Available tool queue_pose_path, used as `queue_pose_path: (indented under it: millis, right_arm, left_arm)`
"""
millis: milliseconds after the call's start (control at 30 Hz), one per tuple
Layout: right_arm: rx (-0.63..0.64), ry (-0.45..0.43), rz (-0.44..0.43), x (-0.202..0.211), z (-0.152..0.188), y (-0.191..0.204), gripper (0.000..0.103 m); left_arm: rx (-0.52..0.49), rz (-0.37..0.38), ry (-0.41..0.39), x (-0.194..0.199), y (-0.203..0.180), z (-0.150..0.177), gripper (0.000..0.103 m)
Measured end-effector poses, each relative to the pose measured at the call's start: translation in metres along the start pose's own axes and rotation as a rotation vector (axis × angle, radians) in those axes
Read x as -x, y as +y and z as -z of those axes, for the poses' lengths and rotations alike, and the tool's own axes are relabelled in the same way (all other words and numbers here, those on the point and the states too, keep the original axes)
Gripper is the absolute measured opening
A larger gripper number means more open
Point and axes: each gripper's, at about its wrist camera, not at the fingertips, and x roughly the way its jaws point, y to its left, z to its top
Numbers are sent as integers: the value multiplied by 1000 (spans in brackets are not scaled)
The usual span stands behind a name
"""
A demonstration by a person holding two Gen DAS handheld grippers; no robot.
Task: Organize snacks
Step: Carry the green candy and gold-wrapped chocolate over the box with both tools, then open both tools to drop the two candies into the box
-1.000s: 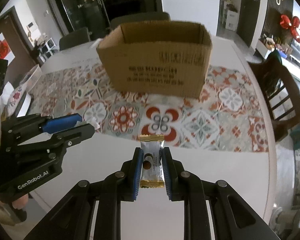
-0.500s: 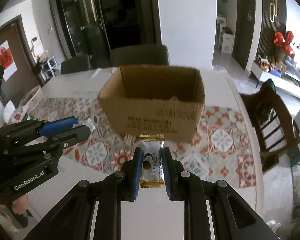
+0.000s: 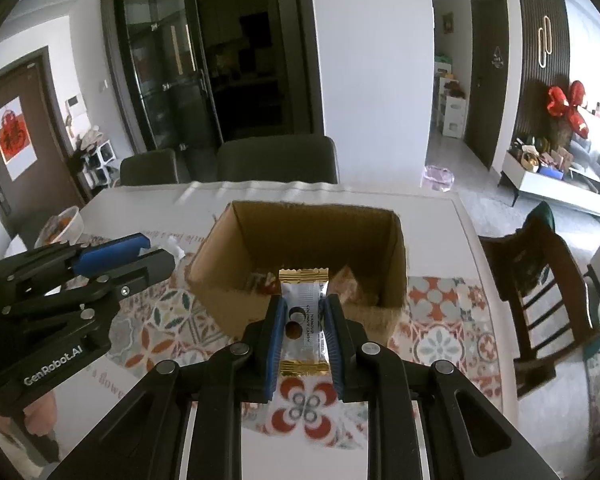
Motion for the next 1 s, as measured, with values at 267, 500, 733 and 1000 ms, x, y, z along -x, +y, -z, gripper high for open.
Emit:
queue_pose_path:
  millis: [267,500,733,1000]
  right_arm:
    - [6,-20,17,-30,-31,-10,22]
    - [5,8,15,-60,-45,-18,22]
    - [1,38,15,-80,-48,-23,22]
    - [-26,79,7,-95,-51,-29,45]
  left_arm:
    - [4,-16,8,-30,10,-22,29]
    - [18,-13,44,-59,17,-32,29]
    - [28,-11,70,-80,20,-35,29]
    - [38,-35,82,-88,21,-34,55]
